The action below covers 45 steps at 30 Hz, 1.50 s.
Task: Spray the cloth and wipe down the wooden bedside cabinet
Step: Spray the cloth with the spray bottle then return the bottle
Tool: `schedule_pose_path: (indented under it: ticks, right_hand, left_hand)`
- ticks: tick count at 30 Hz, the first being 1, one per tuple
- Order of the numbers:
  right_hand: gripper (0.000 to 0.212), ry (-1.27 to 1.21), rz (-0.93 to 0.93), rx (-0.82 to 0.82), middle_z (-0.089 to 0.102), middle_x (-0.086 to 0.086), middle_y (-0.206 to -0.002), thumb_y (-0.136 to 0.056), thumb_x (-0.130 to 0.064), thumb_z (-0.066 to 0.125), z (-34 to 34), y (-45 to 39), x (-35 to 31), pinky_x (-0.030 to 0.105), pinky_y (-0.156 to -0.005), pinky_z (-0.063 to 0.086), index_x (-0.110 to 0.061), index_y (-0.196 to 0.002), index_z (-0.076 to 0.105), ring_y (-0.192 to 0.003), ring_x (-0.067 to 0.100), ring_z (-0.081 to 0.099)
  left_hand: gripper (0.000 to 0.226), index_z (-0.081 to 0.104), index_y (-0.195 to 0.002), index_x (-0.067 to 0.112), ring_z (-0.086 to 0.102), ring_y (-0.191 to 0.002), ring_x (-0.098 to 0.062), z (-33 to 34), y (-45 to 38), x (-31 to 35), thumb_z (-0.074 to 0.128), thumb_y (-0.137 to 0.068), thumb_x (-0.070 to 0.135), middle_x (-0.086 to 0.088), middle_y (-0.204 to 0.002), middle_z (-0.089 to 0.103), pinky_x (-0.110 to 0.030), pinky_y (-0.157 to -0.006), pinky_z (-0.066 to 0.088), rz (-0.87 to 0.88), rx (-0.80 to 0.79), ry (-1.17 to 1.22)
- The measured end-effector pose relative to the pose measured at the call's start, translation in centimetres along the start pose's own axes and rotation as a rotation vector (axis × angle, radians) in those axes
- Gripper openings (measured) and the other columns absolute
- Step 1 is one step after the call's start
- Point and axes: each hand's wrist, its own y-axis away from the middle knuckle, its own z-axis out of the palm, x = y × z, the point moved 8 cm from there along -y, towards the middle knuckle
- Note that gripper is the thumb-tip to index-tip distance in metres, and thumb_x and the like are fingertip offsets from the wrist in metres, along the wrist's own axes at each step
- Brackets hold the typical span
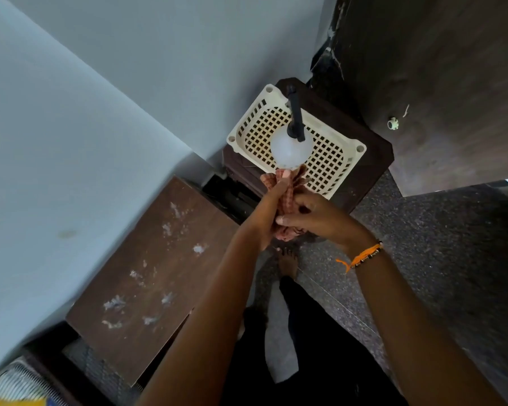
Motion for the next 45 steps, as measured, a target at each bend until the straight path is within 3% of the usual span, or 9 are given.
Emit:
schedule_pose_path:
  ticks: [4, 9, 14, 18, 28, 34, 38, 41, 45]
  right_hand:
    - [0.018, 0.064, -0.131, -0.057, 0.056, 0.002, -0.082, -0.077, -0.017, 0.073, 0.6, -0.1, -1.4, 0.025, -0.075, 0.049, -0.012, -0.071, 0.058, -0.077, 0.008, 0.057]
    - [0.036, 0.269, -0.251, -0.021, 0.044, 0.004, -0.116, -0.069, -0.023, 0.079, 1.8, -0.1, -2.5, 0.033, -0.096, 0.043, -0.043, -0.092, 0.059, -0.111, 0.022, 0.047]
    - [0.037, 0.113, -0.257, 0.223, 0.049, -0.001, -0.11, -0.074, -0.02, 0.068, 1.6, -0.3, -2.4, 0.033, -0.082, 0.049, -0.029, -0.103, 0.047, -0.106, 0.023, 0.051]
    - [0.02, -0.013, -0.183, 0.362, 0.051, 0.002, -0.102, -0.091, -0.014, 0.055, 0.5, -1.3, -0.3, 0.01, -0.058, 0.042, -0.011, -0.108, 0.045, -0.08, 0.011, 0.05]
    - [0.044, -0.009, -0.172, 0.582, 0.044, 0.012, -0.132, -0.084, -0.007, 0.062, -6.6, -7.8, -0.6, 0.031, -0.1, 0.039, -0.006, -0.124, 0.046, -0.12, 0.021, 0.045]
    - [0.028, -0.062, -0.216, 0.548, 0.057, -0.001, -0.089, -0.078, -0.009, 0.073, -7.0, -11.6, -3.1, 0.022, -0.084, 0.041, -0.003, -0.1, 0.058, -0.083, 0.01, 0.054]
    - [0.036, -0.136, -0.338, 0.622, 0.054, 0.008, -0.08, -0.077, -0.024, 0.075, -7.4, -11.8, -4.2, 0.037, -0.081, 0.048, 0.005, -0.089, 0.058, -0.075, 0.02, 0.053]
    - [0.025, -0.124, -0.402, 0.692, 0.054, 0.024, -0.084, -0.08, -0.035, 0.068, -7.6, -10.9, -5.2, 0.048, -0.077, 0.051, -0.02, -0.072, 0.05, -0.075, 0.031, 0.055]
    - [0.015, -0.078, -0.614, 0.685, 0.052, 0.025, -0.098, -0.087, -0.029, 0.062, -7.1, -8.8, -8.3, 0.028, -0.077, 0.049, -0.033, -0.096, 0.052, -0.081, 0.016, 0.056]
  left_hand:
    - [0.045, 0.064, -0.109, 0.009, 0.062, -0.102, -0.025, -0.9, 0.7, -0.6, 0.045, -0.09, 0.044, -0.014, -0.109, 0.065, -0.038, -0.1, 0.044, 0.026, -0.008, 0.234]
    - [0.038, 0.06, -0.109, 0.006, 0.066, -0.092, -0.024, -3.0, 2.5, -0.1, 0.041, -0.093, 0.036, -0.013, -0.1, 0.069, -0.037, -0.087, 0.052, 0.106, -0.013, 0.444]
    - [0.051, 0.053, -0.117, 0.005, 0.057, -0.104, -0.03, -4.0, 3.4, 0.2, 0.026, -0.096, 0.043, -0.018, -0.11, 0.061, -0.046, -0.1, 0.041, 0.132, 0.019, 0.6]
    - [0.058, 0.045, -0.131, 0.009, 0.041, -0.129, -0.036, -5.6, 3.5, -1.0, 0.027, -0.094, 0.05, -0.019, -0.138, 0.045, -0.059, -0.109, 0.025, 0.112, 0.102, 0.682]
    - [0.042, 0.058, -0.095, 0.016, 0.056, -0.102, -0.027, -6.7, 3.8, -1.4, 0.027, -0.097, 0.044, -0.006, -0.099, 0.062, -0.061, -0.105, 0.028, 0.113, 0.173, 0.647]
    - [0.039, 0.058, -0.096, 0.017, 0.058, -0.098, -0.027, -7.0, 3.8, -0.3, 0.033, -0.094, 0.045, -0.006, -0.097, 0.062, -0.054, -0.096, 0.04, 0.136, 0.218, 0.574]
    - [0.018, 0.056, -0.099, 0.015, 0.062, -0.088, -0.024, -7.0, 3.8, 0.7, 0.043, -0.093, 0.025, -0.005, -0.091, 0.065, -0.044, -0.075, 0.049, 0.167, 0.251, 0.593]
    - [0.021, 0.056, -0.099, 0.014, 0.061, -0.09, -0.025, -7.2, 4.1, 1.8, 0.036, -0.092, 0.014, -0.006, -0.089, 0.065, -0.045, -0.075, 0.048, 0.207, 0.251, 0.659]
    - [0.031, 0.055, -0.099, 0.013, 0.057, -0.094, -0.027, -8.1, 4.9, 4.2, 0.026, -0.089, 0.011, -0.007, -0.094, 0.062, -0.046, -0.076, 0.046, 0.271, 0.221, 0.717]
